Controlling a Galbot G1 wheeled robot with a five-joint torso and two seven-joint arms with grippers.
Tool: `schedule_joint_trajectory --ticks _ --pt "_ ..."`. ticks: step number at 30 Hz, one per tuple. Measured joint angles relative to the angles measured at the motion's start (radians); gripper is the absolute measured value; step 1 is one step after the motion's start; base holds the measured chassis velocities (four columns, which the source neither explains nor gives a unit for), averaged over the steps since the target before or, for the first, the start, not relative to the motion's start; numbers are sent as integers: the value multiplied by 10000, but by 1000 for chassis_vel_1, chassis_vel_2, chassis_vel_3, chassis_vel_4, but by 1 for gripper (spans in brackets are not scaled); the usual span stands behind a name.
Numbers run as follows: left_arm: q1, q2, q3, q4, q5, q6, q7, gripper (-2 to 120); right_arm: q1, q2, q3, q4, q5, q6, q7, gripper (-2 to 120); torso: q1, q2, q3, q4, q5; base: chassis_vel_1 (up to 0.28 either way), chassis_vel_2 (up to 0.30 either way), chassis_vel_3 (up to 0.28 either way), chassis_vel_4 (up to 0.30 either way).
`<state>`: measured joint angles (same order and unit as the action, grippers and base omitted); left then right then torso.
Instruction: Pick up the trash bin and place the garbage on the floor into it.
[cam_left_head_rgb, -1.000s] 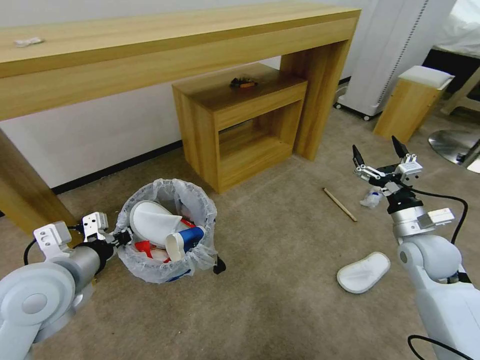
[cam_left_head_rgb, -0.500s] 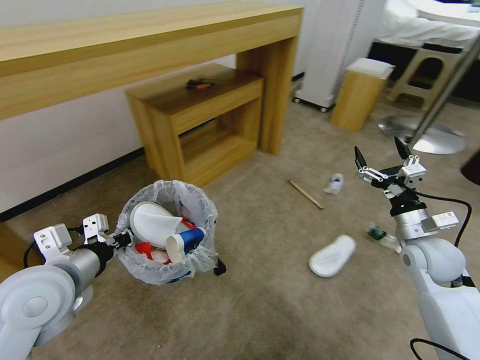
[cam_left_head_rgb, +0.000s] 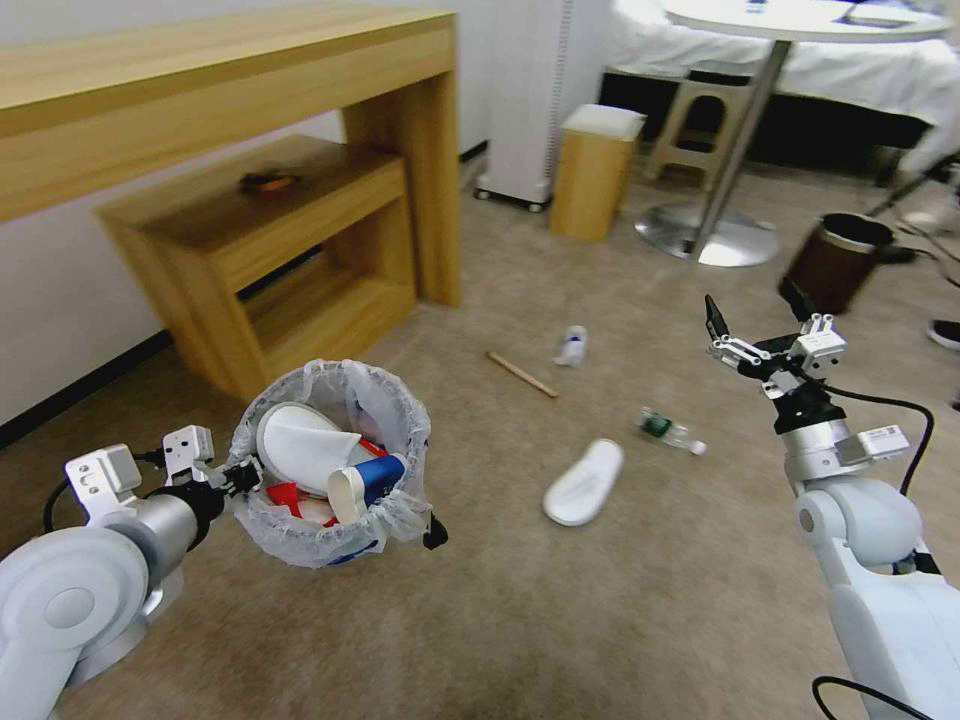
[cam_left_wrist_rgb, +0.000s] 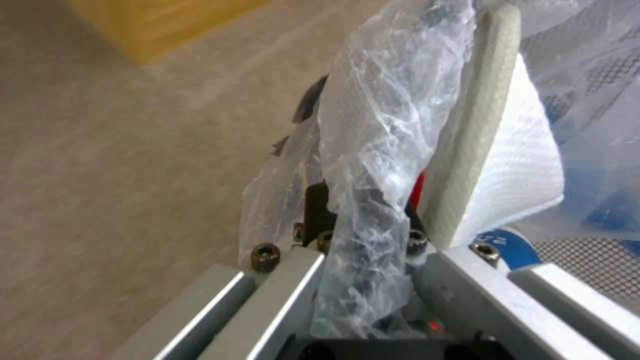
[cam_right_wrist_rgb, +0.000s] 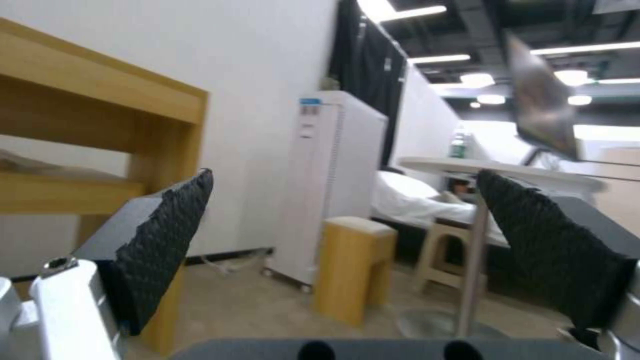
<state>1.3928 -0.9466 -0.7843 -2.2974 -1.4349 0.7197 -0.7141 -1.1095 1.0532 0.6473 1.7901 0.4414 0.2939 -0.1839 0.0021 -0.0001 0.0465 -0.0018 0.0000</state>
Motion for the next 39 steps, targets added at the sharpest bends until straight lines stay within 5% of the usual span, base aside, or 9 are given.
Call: schedule_joint_trajectory --ticks 24,39 --pt "-382 80 -143 413 -166 -121 66 0 190 134 -269 -241 -10 60 -8 100 -1 0 -1 2 0 -29 -18 -15 -34" --pt "-472 92 -154 490 -187 -141 182 0 158 160 -266 -246 -35 112 -7 100 -2 1 -1 3 -2 -206 209 199 -215"
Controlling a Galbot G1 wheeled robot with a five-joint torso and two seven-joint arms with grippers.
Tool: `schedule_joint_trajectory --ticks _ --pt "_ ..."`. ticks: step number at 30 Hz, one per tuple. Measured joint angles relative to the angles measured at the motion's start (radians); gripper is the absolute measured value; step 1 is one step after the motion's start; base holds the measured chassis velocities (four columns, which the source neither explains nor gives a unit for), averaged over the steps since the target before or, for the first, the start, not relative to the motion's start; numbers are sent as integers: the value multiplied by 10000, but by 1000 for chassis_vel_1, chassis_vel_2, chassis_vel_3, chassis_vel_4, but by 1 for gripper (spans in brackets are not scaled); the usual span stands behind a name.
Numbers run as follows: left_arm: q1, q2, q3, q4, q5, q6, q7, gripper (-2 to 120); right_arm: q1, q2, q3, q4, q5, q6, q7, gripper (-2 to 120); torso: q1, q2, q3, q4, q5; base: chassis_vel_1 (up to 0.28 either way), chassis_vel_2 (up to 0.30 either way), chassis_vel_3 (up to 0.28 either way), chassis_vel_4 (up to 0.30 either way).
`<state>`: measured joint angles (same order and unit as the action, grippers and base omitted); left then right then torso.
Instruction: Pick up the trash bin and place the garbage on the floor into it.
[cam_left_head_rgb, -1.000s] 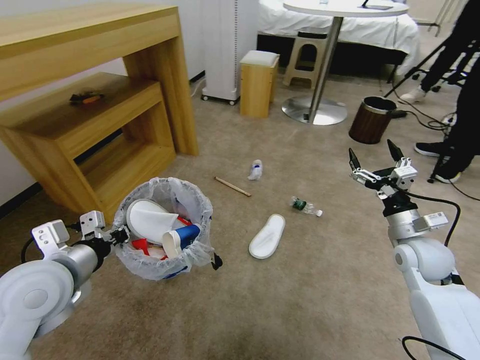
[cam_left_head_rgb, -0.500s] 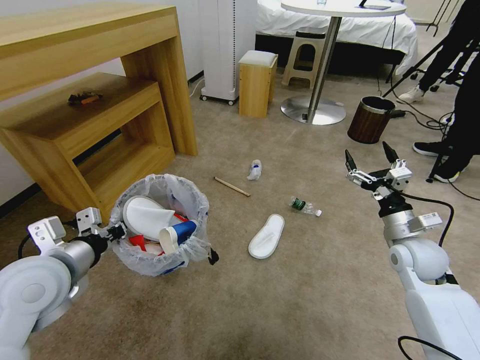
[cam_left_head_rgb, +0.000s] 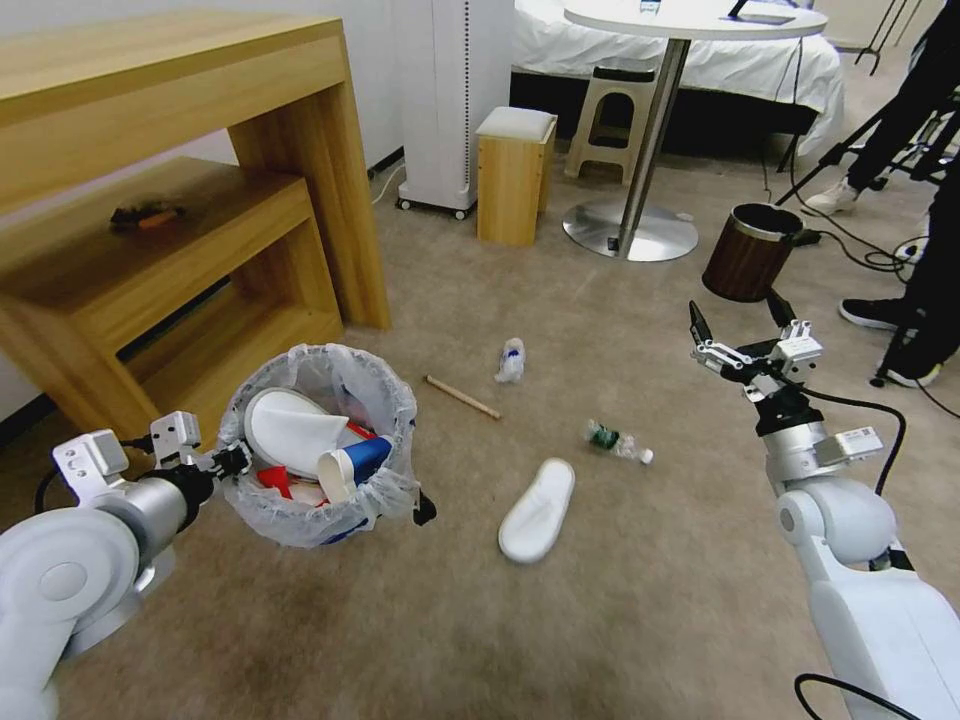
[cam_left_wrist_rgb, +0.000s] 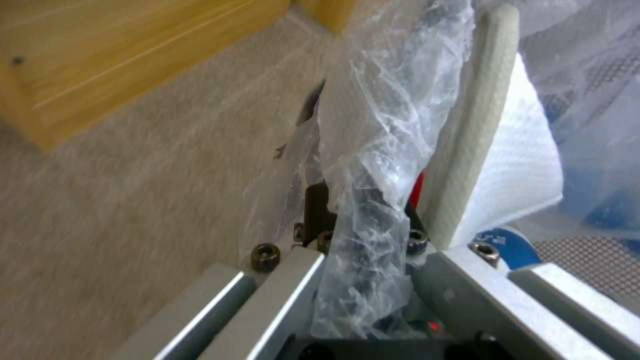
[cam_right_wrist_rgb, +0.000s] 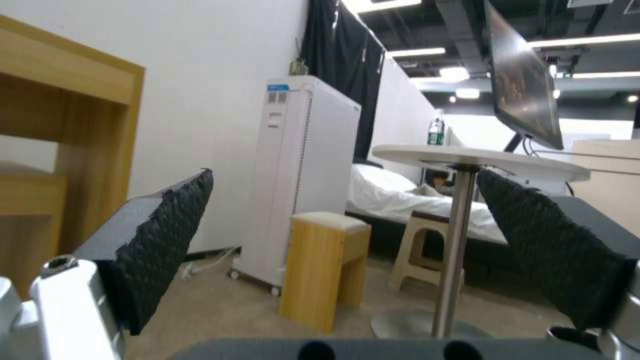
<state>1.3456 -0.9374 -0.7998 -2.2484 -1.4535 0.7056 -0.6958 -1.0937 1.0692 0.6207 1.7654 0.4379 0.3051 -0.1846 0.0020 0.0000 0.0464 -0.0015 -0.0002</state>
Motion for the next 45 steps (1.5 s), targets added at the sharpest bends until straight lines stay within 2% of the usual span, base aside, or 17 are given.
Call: schedule_joint_trajectory --ticks 12,14,15,18,25,28,30,32,33,37,38,40,41,43,45 --pt "-28 -16 -61 107 -10 -1 2 0 -17 7 -54 3 1 62 2 100 4 -1 4 -1 7 -333 343 342 -319" --pt "-6 -32 -84 109 -9 -6 4 0 -11 6 -89 3 3 142 4 100 5 -1 4 -5 -7 -320 277 296 -298" --pt "7 -36 -84 108 -13 -6 8 0 -11 7 -106 3 1 149 9 100 6 -1 4 -3 5 -248 251 264 -200" --pt "17 -44 -104 106 -6 -7 9 0 -74 1 -176 53 -20 124 72 100 8 -1 5 1 4 -209 214 192 -166" --pt "-4 -57 -128 65 -31 -6 -6 0 -666 -79 -373 394 -51 -705 566 100 -2 -1 -3 -3 3 11 3 13 -11" --pt "1 -63 -141 45 -56 -6 -16 0 -1323 -350 -502 805 32 -1819 1118 100 -3 0 -4 -3 2 38 -27 -29 37" --pt "4 -63 -144 42 -61 -5 -17 0 -1485 -456 -568 923 126 -2157 1337 100 -3 0 -3 -3 4 0 0 0 0" --pt "3 -61 -146 26 -80 -6 -20 0 -1905 -772 -747 1327 409 -3328 2140 100 -2 0 0 -3 3 0 0 0 0" --pt "3 -61 -146 26 -80 -6 -20 0 -1905 -772 -747 1327 409 -3328 2140 100 -2 0 0 -3 3 0 0 0 0" --pt "3 -37 -149 -44 -137 -5 -27 0 -2561 -1397 -1183 2320 1424 -5822 3859 100 -1 0 -1 -4 3 0 0 0 0" --pt "3 -37 -149 -44 -137 -5 -27 0 -2561 -1397 -1183 2320 1424 -5822 3859 100 -1 0 -1 -4 3 0 0 0 0" --pt "33 -31 -156 -53 -141 0 -27 0 -2764 -1643 -1473 2984 2962 -7432 4997 100 0 0 0 -3 0 0 0 0 0" --pt "33 -31 -156 -53 -141 0 -27 0 -2764 -1643 -1473 2984 2962 -7432 4997 100 0 0 0 -3 0 0 0 0 0" --pt "70 -29 -160 -79 -141 2 -21 0 -2759 -1696 -1828 3453 4577 -8673 6198 100 0 0 0 -2 0 0 0 0 0" --pt "110 -29 -169 -98 -141 5 -7 0 -2648 -1648 -2171 3657 5601 -9337 6942 100 0 0 0 -2 2 0 0 0 0"
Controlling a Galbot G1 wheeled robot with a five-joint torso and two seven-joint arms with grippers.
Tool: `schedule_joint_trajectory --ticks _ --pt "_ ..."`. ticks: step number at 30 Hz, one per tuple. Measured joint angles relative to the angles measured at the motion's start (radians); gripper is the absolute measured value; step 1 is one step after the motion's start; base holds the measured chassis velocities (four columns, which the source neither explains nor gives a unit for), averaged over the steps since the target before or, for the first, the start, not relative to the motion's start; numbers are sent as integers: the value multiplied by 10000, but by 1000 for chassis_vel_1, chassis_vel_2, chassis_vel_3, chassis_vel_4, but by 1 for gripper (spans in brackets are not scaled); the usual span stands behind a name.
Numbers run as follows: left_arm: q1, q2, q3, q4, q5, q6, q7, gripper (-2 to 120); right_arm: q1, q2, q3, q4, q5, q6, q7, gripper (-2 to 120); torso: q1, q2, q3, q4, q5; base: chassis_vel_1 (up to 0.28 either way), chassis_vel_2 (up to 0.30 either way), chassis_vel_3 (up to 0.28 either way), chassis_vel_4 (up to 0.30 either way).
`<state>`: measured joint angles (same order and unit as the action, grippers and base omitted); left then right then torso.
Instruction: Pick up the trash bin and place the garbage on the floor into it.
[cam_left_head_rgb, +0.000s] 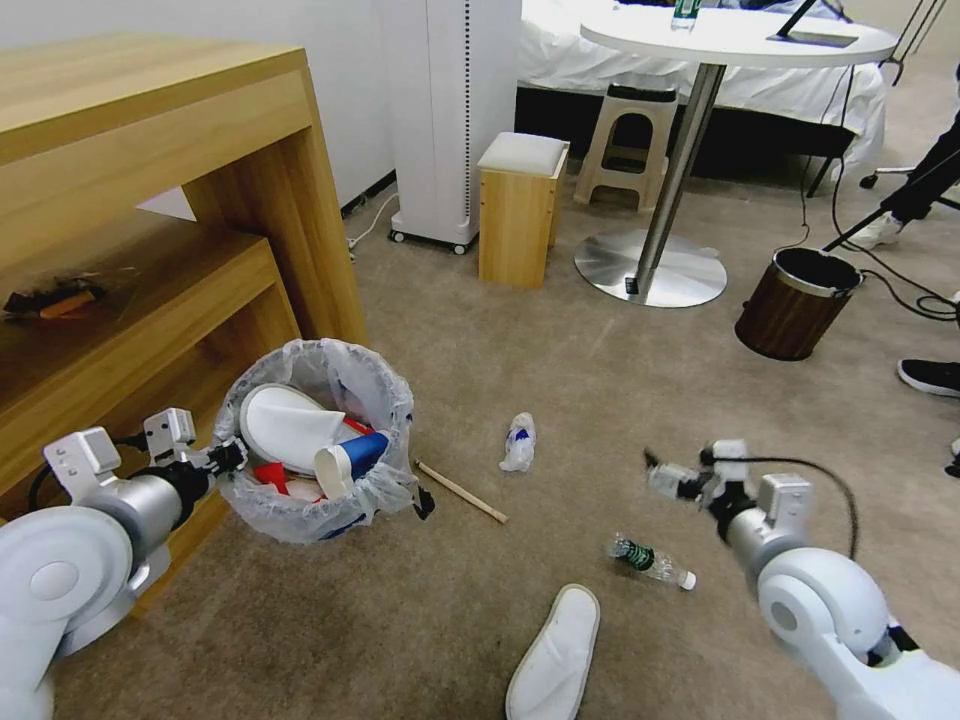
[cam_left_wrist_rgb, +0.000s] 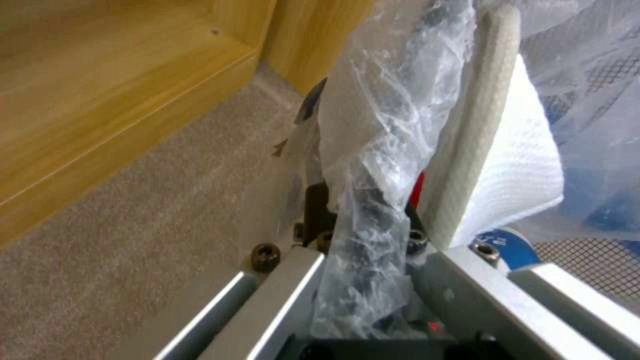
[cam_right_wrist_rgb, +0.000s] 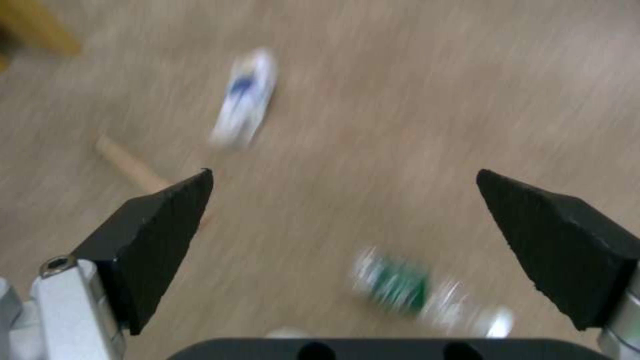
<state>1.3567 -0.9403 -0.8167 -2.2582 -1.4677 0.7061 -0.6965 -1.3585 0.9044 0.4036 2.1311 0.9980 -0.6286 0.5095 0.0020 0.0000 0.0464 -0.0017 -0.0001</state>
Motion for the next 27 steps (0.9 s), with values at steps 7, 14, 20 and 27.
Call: schedule_joint_trajectory --ticks 7,14,20,27 --pt "134 52 -124 -28 3 5 37 0 501 428 -1057 0 3190 -1189 1975 100 2 0 0 1 -1 0 0 0 0" --pt "179 53 -149 0 28 10 56 0 822 843 -1795 -696 4413 -1213 2696 100 2 0 0 0 0 0 0 0 0" --pt "166 -22 -134 -32 117 12 55 0 886 1100 -2381 -1422 4461 -1168 2823 100 2 0 1 0 -1 0 0 0 0" --pt "223 -63 -126 -124 219 16 49 0 610 1438 -2938 -1982 4297 -1119 3179 100 2 0 1 0 0 0 0 0 0"
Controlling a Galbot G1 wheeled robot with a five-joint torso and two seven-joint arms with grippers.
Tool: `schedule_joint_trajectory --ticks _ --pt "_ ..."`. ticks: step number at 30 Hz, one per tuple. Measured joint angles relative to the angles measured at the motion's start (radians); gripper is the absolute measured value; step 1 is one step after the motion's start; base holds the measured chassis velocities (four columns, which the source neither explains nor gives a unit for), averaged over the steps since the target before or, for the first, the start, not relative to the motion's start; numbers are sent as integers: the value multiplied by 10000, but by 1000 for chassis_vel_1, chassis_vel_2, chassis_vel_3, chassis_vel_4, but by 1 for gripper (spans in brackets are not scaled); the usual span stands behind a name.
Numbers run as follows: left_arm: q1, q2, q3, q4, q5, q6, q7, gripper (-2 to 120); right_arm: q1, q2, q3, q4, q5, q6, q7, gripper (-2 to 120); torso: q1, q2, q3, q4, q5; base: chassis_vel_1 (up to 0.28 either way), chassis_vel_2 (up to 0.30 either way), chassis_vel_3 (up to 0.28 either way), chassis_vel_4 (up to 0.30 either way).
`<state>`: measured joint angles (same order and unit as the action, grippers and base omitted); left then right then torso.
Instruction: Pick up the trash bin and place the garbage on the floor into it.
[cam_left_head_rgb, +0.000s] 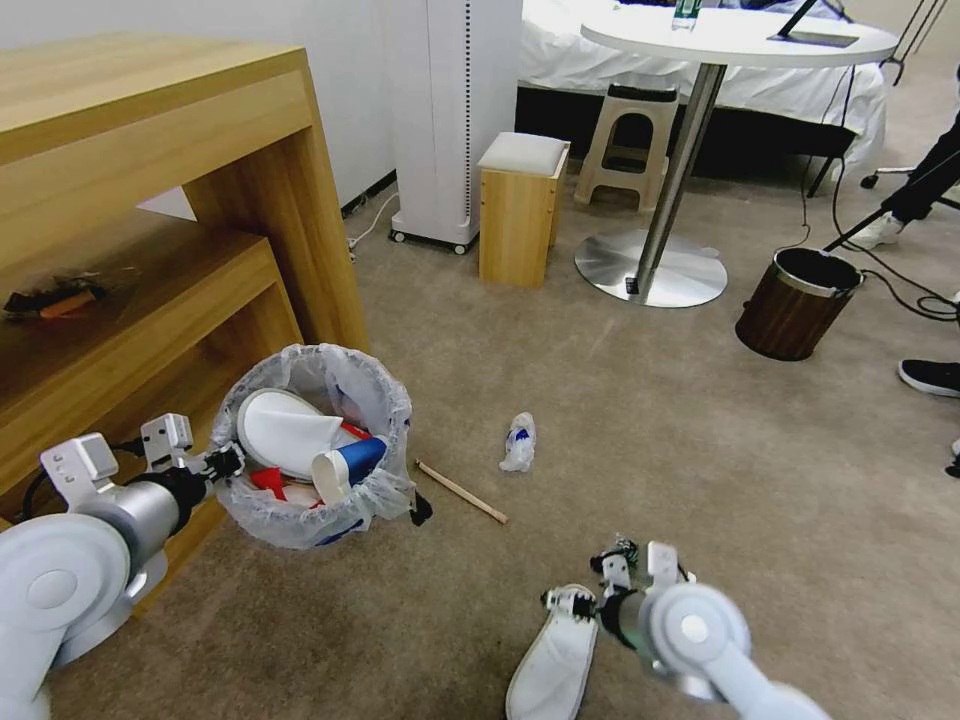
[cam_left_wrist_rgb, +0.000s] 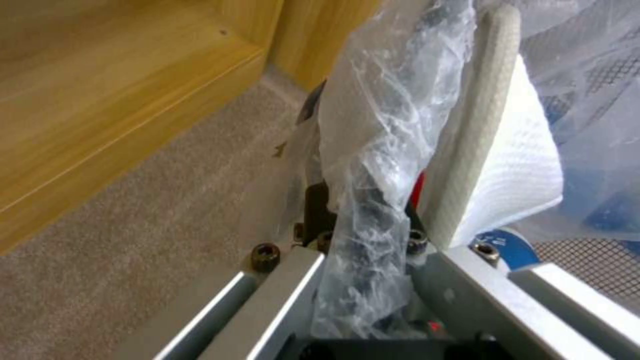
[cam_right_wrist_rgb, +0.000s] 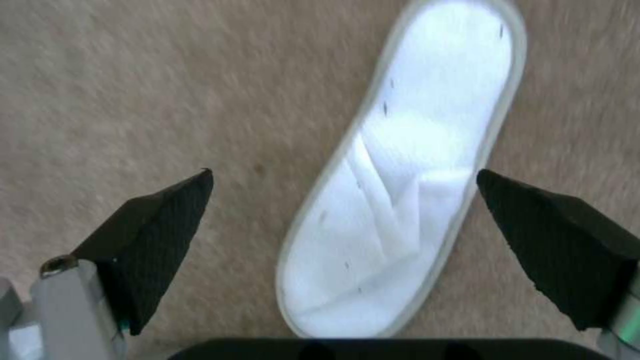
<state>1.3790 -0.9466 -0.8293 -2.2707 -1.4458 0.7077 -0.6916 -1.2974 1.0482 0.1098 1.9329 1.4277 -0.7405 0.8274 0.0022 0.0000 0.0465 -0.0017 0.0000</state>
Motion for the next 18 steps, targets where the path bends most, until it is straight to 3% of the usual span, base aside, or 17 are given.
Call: schedule_joint_trajectory --ticks 18 --pt "132 -13 -75 -63 73 0 41 0 -70 1025 -105 -1234 -732 40 -104 100 0 0 0 0 0 0 0 0 0"
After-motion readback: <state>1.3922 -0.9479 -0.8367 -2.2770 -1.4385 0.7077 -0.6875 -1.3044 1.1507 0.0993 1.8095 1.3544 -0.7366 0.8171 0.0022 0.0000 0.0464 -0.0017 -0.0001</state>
